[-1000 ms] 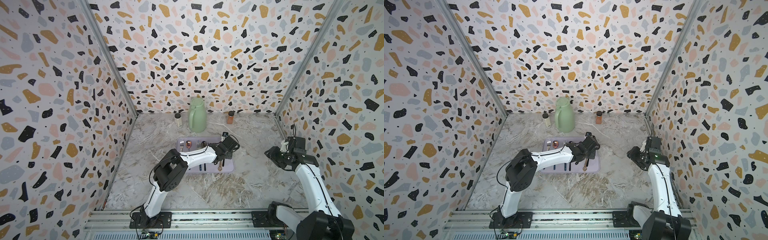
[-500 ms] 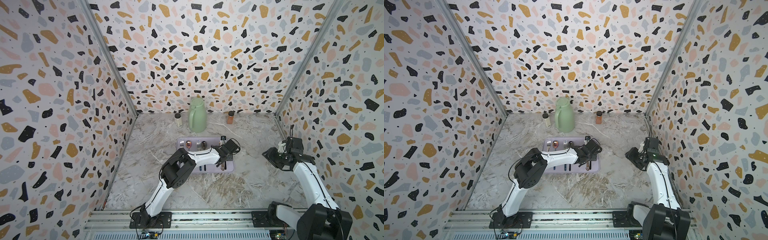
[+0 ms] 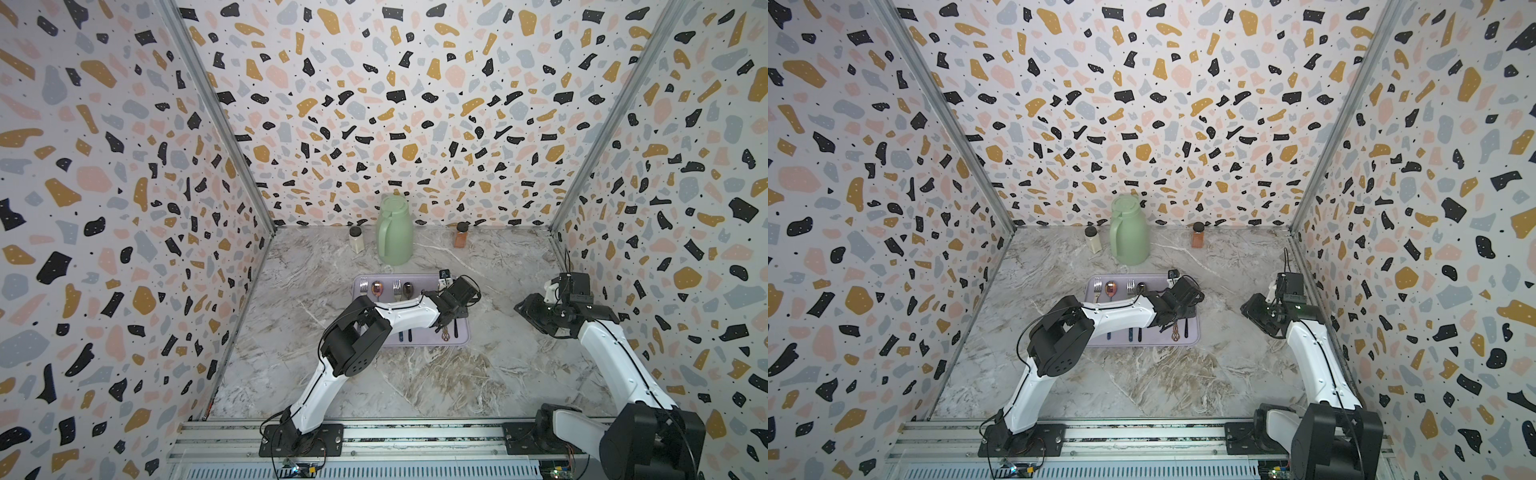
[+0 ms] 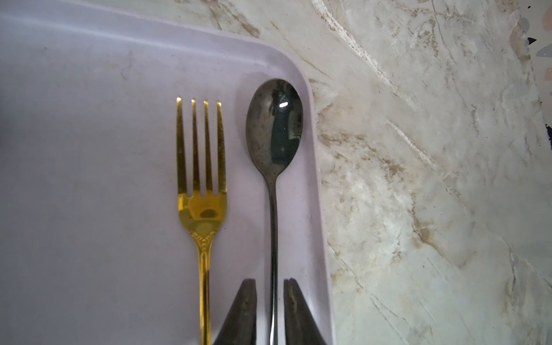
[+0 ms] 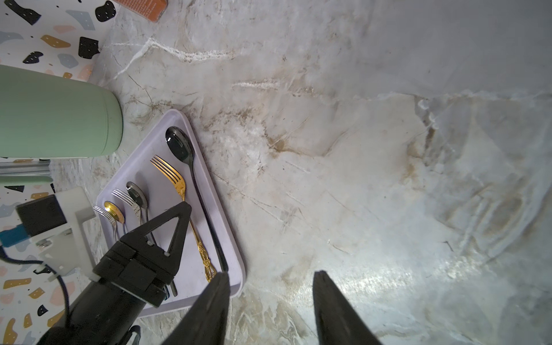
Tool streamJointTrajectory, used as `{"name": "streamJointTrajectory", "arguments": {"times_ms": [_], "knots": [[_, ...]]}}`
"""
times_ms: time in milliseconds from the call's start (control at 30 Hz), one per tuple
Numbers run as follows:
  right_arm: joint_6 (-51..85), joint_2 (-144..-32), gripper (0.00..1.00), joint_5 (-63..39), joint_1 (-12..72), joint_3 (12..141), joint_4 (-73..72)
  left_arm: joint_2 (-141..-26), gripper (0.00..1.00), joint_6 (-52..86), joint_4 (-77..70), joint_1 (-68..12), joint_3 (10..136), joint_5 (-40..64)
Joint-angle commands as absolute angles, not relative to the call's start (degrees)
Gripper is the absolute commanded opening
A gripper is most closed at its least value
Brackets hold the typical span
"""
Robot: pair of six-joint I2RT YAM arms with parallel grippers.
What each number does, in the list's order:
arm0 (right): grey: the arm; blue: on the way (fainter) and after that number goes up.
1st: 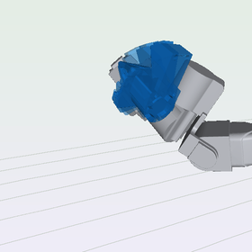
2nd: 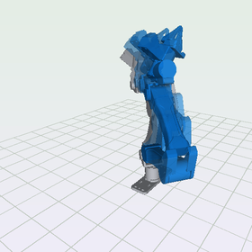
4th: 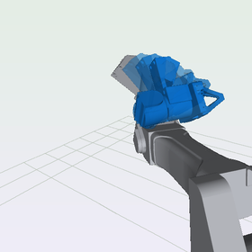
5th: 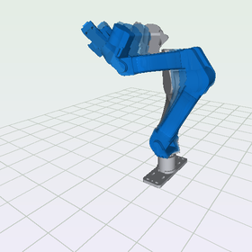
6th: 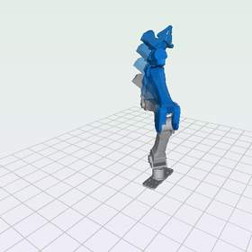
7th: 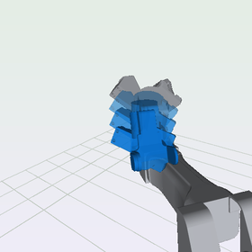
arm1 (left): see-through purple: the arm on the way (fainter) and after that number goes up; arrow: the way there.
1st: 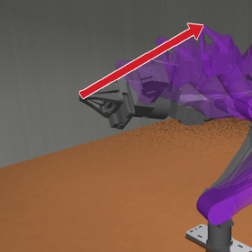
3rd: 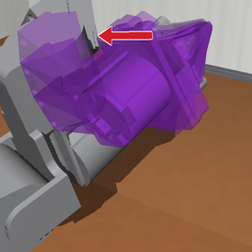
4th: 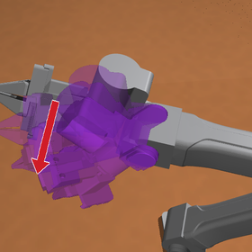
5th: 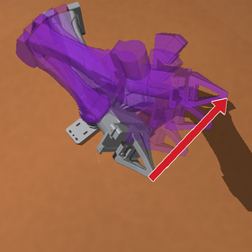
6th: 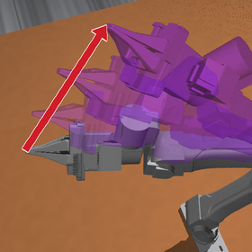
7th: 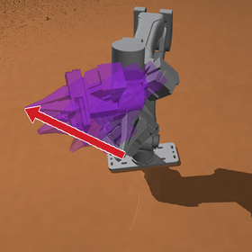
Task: Set the spoon and fork side by side
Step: Place the spoon on the tray.
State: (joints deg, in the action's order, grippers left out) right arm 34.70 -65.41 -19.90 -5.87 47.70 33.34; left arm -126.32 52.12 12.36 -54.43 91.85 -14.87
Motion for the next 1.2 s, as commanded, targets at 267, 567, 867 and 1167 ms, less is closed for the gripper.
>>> {"name": "streamJointTrajectory", "arguments": {"times_ms": [267, 567, 867, 1167], "knots": [[31.78, -71.82, 0.48, -17.30, 2.53, 51.26, 29.96, -113.84, 0.25, 40.85, 13.30, -55.46, 86.41, -21.25], [30.23, -82.33, 0.42, -11.82, 17.38, 57.21, 25.95, -100.35, 0.29, 32.10, 15.14, -52.84, 76.14, -27.48], [27.96, -94.52, 0.39, -5.94, 26.38, 63.24, 24.85, -85.07, 0.29, 26.67, 14.47, -46.46, 63.30, -30.45], [19.11, -87.64, 0.50, 5.32, 26.98, 60.22, 19.63, -67.28, 0.46, 8.34, 0.16, -30.56, 43.47, -33.43]]}}
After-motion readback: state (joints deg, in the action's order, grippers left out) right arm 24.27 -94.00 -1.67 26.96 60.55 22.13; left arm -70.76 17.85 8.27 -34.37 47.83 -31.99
